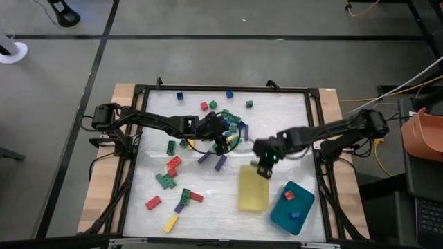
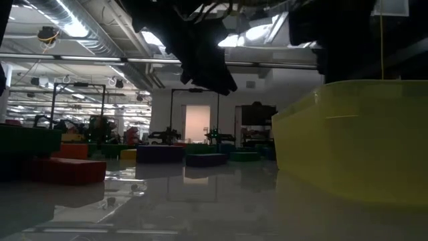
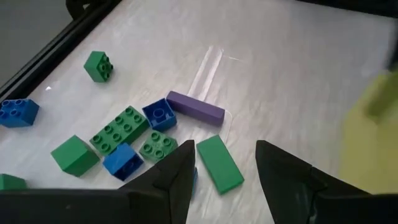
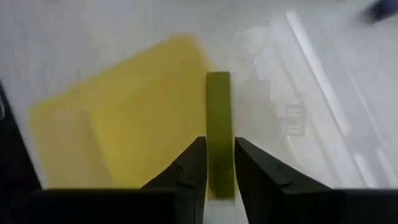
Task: Sort blocks by size
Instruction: Put the long yellow block into the yellow bin, then put the long violet block into the yellow bin
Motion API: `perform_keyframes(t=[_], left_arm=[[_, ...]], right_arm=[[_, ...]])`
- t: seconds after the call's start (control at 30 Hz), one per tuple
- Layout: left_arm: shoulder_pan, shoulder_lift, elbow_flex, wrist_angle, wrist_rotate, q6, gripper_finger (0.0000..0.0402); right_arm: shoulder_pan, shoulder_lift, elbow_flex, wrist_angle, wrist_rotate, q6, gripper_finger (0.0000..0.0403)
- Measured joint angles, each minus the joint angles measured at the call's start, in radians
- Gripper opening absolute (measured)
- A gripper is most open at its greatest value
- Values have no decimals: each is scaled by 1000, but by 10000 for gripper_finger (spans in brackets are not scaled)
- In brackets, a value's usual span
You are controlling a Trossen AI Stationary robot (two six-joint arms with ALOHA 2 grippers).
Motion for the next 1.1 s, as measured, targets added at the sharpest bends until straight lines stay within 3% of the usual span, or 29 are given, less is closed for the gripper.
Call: perform_keyframes(t=[0.27,0.7,1.1], left_arm=[[0,0,0,40,0,-90,157],[-21,116,34,221,0,-233,157],[28,284,195,184,0,-307,131]], right_arm=[[129,20,0,120,37,0,53],[125,-42,0,58,38,-6,53],[124,-218,0,-73,250,-12,53]])
